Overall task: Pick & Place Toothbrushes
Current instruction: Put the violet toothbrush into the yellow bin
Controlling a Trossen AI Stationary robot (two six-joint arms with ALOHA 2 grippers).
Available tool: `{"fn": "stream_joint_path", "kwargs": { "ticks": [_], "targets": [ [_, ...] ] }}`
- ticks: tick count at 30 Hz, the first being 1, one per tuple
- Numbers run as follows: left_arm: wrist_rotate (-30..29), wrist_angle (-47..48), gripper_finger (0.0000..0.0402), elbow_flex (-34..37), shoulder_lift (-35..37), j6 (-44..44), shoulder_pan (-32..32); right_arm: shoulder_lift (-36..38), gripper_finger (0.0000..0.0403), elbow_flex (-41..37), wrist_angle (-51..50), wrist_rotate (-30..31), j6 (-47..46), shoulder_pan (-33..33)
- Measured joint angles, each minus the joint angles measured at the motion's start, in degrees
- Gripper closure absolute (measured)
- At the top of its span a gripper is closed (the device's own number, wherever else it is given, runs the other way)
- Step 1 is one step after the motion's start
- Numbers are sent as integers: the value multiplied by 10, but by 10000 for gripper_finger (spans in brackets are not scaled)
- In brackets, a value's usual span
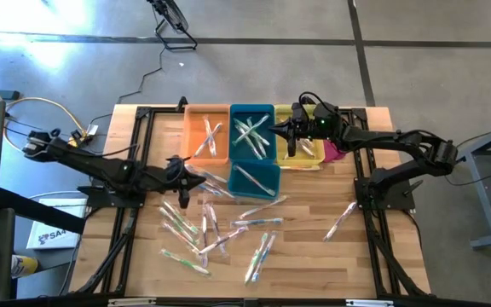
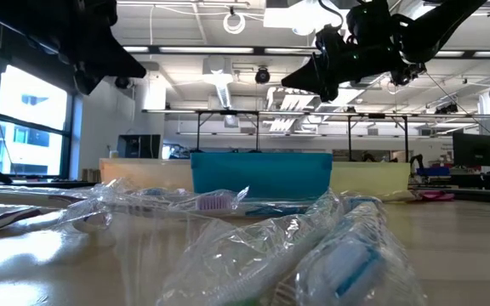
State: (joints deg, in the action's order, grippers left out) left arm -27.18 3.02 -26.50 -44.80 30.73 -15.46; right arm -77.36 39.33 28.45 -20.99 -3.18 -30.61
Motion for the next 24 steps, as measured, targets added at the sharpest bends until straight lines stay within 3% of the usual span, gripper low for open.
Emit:
{"fn": "stream_joint_path", "kwargs": {
  "ticks": [9, 16, 24],
  "targets": [
    [-58, -3, 402, -1, -1, 9, -59, 0, 399, 0, 0, -1, -2, 0],
    [-81, -37, 402, -6, -45, 10, -91, 0, 399, 0, 0, -2, -2, 0],
    [-70, 48, 402, -105, -132, 9, -98, 0, 399, 0, 0, -2, -2, 0]
  ]
}}
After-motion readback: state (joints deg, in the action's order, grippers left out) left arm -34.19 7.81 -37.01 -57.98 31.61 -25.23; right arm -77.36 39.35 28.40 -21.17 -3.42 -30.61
